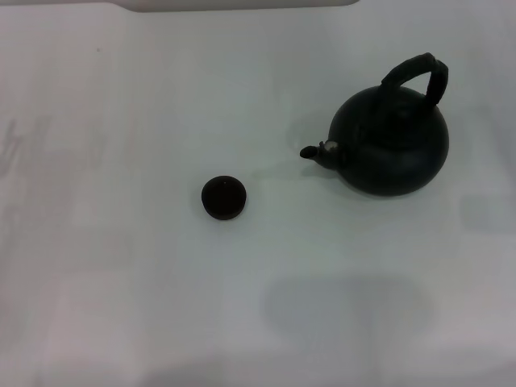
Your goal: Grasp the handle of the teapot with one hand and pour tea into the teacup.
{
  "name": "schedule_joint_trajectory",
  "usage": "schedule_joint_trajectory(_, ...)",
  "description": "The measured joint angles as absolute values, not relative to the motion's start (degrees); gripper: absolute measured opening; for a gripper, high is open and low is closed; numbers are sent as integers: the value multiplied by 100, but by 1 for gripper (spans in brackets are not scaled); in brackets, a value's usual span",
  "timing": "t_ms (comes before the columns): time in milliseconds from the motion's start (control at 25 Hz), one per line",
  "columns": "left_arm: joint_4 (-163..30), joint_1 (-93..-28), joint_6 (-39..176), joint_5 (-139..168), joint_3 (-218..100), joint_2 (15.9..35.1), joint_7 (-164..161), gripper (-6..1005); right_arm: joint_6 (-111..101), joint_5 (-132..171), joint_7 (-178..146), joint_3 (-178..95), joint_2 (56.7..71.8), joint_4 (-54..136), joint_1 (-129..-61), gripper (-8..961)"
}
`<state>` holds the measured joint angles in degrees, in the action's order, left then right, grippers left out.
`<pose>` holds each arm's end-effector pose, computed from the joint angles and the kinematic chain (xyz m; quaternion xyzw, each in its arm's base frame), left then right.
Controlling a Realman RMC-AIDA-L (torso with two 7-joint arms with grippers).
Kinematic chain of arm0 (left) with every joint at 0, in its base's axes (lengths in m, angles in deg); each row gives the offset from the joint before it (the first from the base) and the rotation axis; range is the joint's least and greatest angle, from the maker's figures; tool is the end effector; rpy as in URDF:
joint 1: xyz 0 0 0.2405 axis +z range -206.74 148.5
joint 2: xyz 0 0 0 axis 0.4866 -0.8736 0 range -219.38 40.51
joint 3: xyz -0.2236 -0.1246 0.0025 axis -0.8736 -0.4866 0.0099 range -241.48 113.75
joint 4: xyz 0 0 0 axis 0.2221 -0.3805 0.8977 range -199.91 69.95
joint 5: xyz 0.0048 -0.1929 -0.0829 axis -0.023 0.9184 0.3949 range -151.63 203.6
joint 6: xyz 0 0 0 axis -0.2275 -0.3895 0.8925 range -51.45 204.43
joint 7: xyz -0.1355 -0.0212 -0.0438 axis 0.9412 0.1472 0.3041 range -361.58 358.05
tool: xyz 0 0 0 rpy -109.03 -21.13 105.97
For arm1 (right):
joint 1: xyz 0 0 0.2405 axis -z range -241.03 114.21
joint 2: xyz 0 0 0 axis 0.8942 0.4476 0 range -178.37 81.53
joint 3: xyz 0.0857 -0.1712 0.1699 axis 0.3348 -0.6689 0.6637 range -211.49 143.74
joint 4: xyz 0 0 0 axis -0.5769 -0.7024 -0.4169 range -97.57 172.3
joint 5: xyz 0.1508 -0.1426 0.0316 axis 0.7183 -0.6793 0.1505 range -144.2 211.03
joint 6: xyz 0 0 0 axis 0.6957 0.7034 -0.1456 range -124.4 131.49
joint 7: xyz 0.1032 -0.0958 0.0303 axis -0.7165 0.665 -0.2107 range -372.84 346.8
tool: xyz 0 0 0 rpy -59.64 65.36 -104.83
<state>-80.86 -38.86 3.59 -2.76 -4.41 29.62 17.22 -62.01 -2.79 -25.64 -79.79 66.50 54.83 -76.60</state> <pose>-0.3863 0.2621 0.0468 -0.6669 -0.2106 -0.2800 0.6576 0.4120 0.2860 0.1020 -0.6501 0.1705 0.1805 0.7182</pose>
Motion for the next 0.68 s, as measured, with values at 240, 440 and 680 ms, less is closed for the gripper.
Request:
schedule_joint_trajectory(240,-7974,-3899,355,-204,-444,2965,1685,842,-6041,-280,-2541,-7927,6659,5450,-7688,826)
schedule_joint_trajectory(440,-7900,-3919,353,-197,-425,2971,1686,842,-5987,-279,-2541,-7776,6673,5362,-7744,826)
schedule_joint_trajectory(680,-7799,-3990,370,-196,-439,2974,1678,842,-5903,-280,-2541,-7768,6668,5299,-7777,827)
